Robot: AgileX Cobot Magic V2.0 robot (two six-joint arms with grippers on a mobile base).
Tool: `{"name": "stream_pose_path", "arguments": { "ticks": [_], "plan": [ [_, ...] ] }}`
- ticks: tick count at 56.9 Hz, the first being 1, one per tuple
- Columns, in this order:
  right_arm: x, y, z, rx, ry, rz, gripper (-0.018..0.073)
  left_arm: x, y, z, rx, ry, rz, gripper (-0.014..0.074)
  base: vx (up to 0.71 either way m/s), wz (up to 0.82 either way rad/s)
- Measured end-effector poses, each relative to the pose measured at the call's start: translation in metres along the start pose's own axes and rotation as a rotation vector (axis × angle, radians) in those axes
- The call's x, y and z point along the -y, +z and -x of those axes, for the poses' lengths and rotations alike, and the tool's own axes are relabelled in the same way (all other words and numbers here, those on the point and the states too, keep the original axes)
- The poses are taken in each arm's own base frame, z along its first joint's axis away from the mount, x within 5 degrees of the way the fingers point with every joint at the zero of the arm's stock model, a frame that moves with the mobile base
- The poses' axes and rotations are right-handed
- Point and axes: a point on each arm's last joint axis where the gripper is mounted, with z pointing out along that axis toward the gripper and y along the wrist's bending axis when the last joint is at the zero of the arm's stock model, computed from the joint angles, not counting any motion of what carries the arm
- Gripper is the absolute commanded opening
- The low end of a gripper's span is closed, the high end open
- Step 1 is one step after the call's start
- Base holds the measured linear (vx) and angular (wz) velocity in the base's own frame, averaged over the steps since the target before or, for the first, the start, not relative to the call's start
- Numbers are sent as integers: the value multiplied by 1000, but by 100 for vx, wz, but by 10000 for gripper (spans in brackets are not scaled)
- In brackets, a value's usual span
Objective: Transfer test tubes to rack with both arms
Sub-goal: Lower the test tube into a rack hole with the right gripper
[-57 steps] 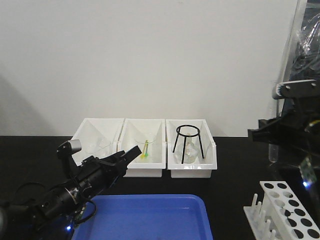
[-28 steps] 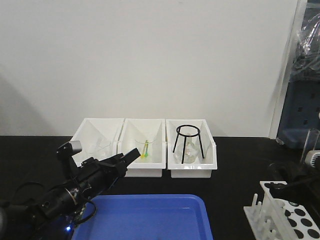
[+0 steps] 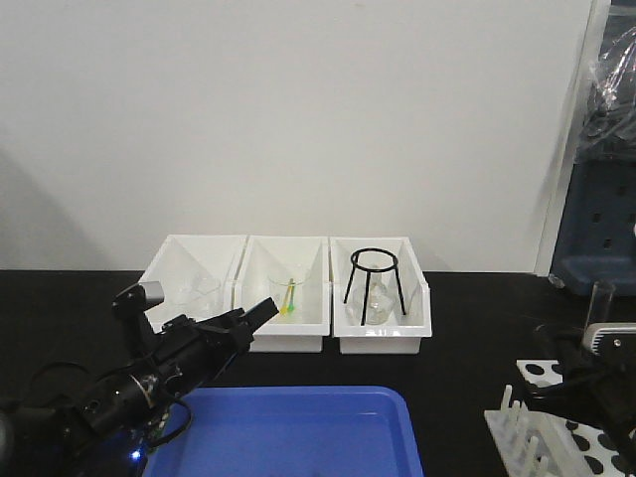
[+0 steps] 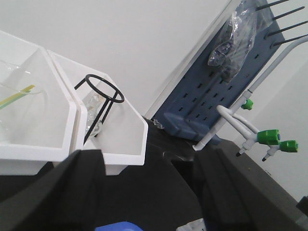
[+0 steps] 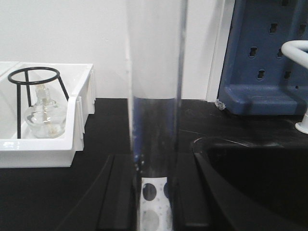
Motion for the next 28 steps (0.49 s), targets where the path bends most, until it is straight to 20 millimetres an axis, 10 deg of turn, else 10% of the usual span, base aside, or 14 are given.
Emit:
{"name": "stream_pose_path", "arguments": {
  "ticks": [28],
  "plan": [
    [-3, 17, -36, -64, 34, -5, -7, 0, 0, 0, 0, 1, 0, 536, 0, 0]
  ]
}}
